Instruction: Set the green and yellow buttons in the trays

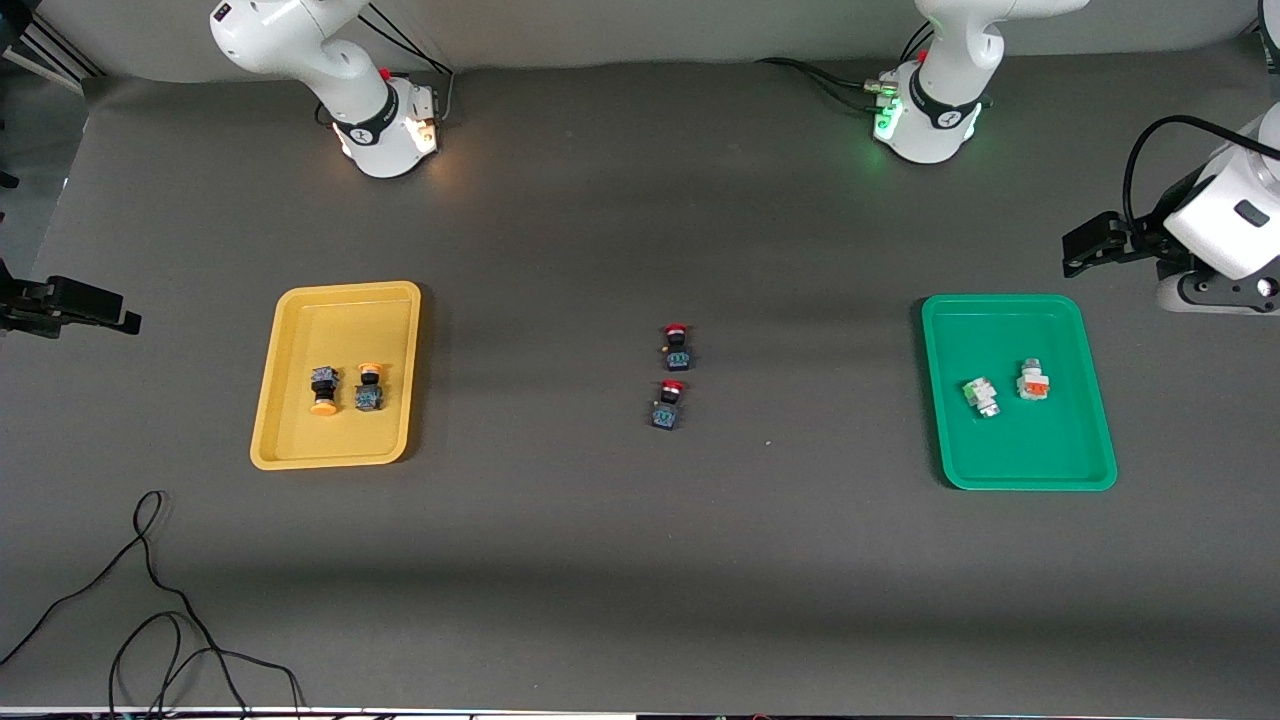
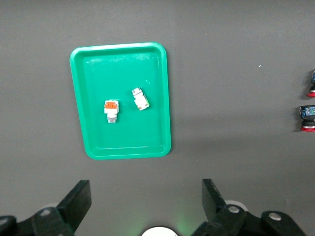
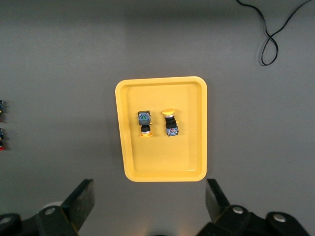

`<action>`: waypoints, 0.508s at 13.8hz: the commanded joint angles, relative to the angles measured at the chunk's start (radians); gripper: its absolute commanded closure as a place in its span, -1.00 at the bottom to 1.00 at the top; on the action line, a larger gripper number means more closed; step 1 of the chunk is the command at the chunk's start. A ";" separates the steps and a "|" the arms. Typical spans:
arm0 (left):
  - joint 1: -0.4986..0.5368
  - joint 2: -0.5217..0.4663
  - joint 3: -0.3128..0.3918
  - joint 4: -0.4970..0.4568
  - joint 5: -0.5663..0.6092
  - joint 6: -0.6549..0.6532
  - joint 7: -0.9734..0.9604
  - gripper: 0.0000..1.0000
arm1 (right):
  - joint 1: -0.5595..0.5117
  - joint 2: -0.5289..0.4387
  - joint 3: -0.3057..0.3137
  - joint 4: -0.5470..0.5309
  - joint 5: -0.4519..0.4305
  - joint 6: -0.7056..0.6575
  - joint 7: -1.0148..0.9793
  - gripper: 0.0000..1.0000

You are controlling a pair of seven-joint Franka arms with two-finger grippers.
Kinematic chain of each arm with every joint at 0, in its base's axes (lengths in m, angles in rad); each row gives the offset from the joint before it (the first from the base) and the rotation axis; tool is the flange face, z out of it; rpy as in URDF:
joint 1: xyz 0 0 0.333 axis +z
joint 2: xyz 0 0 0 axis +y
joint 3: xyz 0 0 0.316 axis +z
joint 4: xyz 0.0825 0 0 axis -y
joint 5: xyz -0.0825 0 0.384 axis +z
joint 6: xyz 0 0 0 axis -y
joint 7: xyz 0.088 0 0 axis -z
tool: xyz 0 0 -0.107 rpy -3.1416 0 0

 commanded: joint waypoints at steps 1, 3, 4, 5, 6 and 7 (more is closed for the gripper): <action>-0.009 -0.006 0.007 -0.003 -0.007 0.006 0.005 -1.00 | -0.031 -0.015 0.031 0.005 -0.023 -0.014 0.025 -0.99; -0.007 -0.004 0.007 -0.001 -0.007 0.008 0.005 -1.00 | -0.143 -0.051 0.150 0.005 -0.026 -0.014 0.026 -0.99; -0.007 -0.005 0.007 -0.001 -0.007 0.008 0.005 -1.00 | -0.212 -0.074 0.221 0.003 -0.044 -0.014 0.026 -0.99; -0.010 -0.003 0.007 0.002 -0.007 0.008 0.005 -1.00 | -0.281 -0.100 0.310 0.002 -0.089 -0.014 0.026 -0.99; -0.010 -0.003 0.007 0.003 -0.007 0.008 0.005 -1.00 | -0.332 -0.119 0.385 0.000 -0.135 -0.014 0.029 -0.99; -0.009 -0.003 0.007 0.003 -0.008 0.008 0.005 -1.00 | -0.376 -0.137 0.455 -0.017 -0.173 -0.014 0.049 -0.99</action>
